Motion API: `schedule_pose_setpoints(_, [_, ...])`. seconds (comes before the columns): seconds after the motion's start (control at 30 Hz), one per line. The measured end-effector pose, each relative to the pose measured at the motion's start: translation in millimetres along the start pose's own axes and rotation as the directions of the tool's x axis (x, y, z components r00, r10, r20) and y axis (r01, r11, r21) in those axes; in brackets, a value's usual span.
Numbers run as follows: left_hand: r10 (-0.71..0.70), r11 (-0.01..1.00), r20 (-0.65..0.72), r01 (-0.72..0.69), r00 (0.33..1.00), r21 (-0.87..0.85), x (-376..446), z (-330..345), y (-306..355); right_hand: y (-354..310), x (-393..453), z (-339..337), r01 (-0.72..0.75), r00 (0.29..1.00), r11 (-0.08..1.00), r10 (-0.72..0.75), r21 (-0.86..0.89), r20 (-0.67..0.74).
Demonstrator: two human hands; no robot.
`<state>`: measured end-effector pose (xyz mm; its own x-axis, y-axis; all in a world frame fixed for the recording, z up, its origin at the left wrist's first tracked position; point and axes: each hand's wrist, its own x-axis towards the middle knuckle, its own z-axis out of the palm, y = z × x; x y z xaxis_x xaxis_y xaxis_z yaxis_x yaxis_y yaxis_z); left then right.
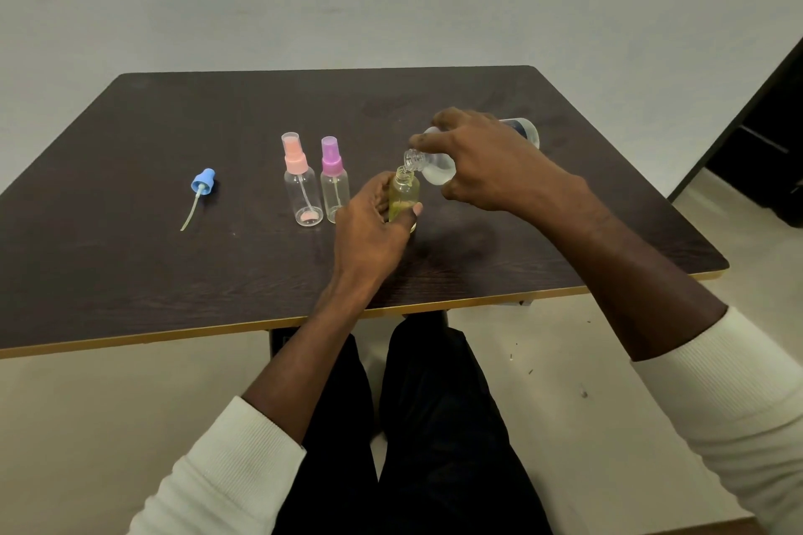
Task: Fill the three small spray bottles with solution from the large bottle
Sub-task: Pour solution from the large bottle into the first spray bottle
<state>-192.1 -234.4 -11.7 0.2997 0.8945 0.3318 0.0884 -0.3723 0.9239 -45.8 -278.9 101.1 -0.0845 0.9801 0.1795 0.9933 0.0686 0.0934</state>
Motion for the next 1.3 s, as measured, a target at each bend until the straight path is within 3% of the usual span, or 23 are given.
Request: schedule_pose_setpoints(1.3, [-0.009, 1.0, 0.004, 0.009, 1.0, 0.028, 2.1, 0.2, -1.2, 1.8, 2.2, 1.3, 0.002, 1.0, 1.0, -0.002, 0.002, -0.014])
